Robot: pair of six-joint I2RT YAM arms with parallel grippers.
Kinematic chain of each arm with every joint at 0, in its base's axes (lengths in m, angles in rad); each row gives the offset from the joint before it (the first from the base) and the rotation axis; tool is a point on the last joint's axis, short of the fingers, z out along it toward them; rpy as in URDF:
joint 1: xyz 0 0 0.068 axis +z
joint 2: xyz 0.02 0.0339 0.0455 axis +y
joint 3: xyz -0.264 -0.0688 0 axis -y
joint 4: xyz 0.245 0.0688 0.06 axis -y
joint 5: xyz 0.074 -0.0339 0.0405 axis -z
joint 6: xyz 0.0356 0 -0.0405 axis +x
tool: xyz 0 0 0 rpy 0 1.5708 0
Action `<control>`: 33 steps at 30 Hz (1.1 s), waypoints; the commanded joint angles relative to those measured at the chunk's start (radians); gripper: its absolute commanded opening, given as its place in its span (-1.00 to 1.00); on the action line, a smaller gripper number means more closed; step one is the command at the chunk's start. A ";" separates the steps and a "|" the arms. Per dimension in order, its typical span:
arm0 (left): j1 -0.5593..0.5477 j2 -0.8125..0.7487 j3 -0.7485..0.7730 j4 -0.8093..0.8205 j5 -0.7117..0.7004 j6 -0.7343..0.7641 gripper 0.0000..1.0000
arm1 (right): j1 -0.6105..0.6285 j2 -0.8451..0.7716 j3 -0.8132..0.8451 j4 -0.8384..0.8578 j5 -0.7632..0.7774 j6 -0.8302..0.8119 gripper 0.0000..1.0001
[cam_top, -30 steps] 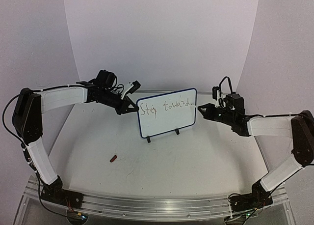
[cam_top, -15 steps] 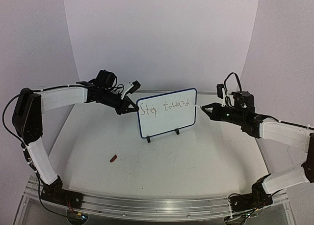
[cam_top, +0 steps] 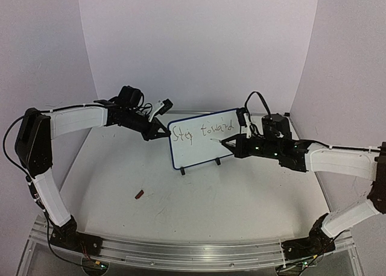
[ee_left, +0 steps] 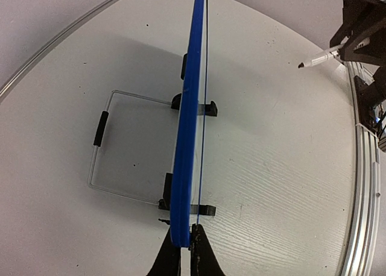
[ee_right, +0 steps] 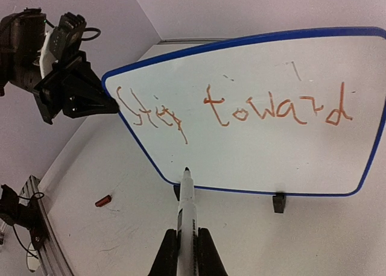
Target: Write a sentence on the whiteboard
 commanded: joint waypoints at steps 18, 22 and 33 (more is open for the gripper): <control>-0.004 0.044 0.004 -0.109 -0.077 0.031 -1.00 | 0.139 0.398 0.112 0.369 -0.052 0.068 -1.00; -0.003 0.043 0.005 -0.111 -0.077 0.031 -1.00 | 0.138 0.450 0.141 0.386 -0.039 0.066 -1.00; -0.003 0.043 0.004 -0.111 -0.076 0.032 -1.00 | 0.138 0.526 0.171 0.425 0.033 0.092 -1.00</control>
